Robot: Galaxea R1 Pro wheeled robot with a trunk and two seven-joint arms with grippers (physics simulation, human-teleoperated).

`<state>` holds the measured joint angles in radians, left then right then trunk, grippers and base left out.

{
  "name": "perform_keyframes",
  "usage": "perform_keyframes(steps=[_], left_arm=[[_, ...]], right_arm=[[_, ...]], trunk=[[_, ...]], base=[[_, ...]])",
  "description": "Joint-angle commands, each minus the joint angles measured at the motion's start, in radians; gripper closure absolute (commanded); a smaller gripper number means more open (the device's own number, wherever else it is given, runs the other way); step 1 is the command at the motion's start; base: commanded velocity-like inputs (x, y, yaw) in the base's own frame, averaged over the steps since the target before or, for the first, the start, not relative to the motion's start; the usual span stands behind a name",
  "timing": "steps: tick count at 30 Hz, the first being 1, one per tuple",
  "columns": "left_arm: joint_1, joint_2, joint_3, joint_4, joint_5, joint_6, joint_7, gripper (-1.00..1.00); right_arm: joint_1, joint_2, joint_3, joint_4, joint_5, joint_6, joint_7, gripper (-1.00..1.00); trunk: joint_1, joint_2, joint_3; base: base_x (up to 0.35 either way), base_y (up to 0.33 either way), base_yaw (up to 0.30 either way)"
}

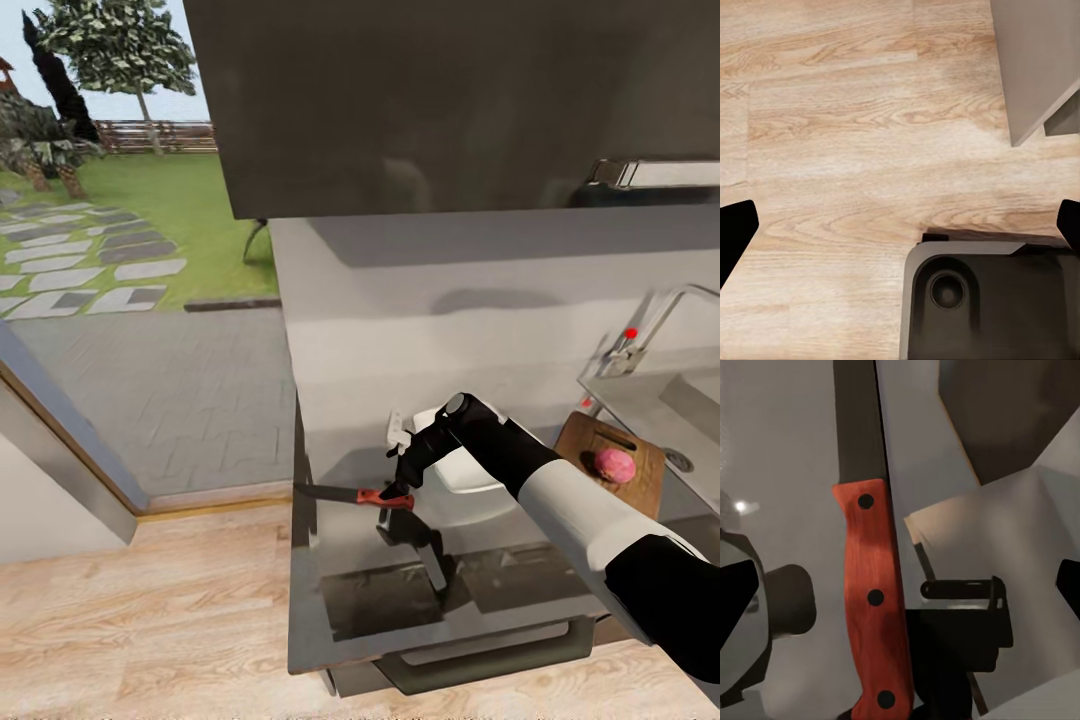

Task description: In the kitchen, take the Vidalia onion out of the sink, dice it on the chopping board with the paring knife, put the diced onion into the bowl on the countertop, then place both the paring knife and the chopping board into the sink.

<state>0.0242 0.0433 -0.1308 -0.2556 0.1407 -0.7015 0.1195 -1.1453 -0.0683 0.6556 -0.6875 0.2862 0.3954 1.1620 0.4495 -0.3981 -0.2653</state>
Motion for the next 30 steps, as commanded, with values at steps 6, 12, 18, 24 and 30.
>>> perform_keyframes(steps=[6, 12, 18, 24, 30], left_arm=[[0.0, 0.001, -0.009, -0.002, 0.008, -0.001, 0.005, -1.0], [0.0, 0.001, -0.009, -0.002, 0.008, -0.001, 0.004, -1.0], [0.0, 0.001, -0.009, -0.002, 0.009, -0.001, 0.005, -1.0], [0.0, 0.001, -0.009, -0.001, 0.008, -0.001, 0.005, -1.0], [0.001, 0.0, -0.009, 0.003, 0.008, -0.001, 0.005, -1.0]], right_arm=[[-0.001, -0.001, 0.002, -0.001, 0.001, 0.01, 0.002, -1.0], [-0.001, -0.001, 0.002, -0.001, 0.001, 0.01, 0.002, -1.0], [-0.001, -0.001, 0.002, -0.001, 0.001, 0.01, 0.002, -1.0], [-0.001, 0.0, 0.002, -0.001, 0.002, 0.01, 0.002, -1.0], [-0.001, 0.001, 0.003, -0.001, 0.002, 0.01, 0.001, -1.0]], trunk=[[0.001, -0.002, -0.011], [0.001, -0.002, -0.02], [0.001, -0.002, -0.029], [0.001, -0.002, -0.038], [0.001, -0.002, -0.047]], base=[[0.0, 0.0, 0.0], [0.0, 0.0, 0.0], [0.0, 0.0, 0.0], [0.0, 0.0, 0.0], [0.0, 0.0, 0.0]])
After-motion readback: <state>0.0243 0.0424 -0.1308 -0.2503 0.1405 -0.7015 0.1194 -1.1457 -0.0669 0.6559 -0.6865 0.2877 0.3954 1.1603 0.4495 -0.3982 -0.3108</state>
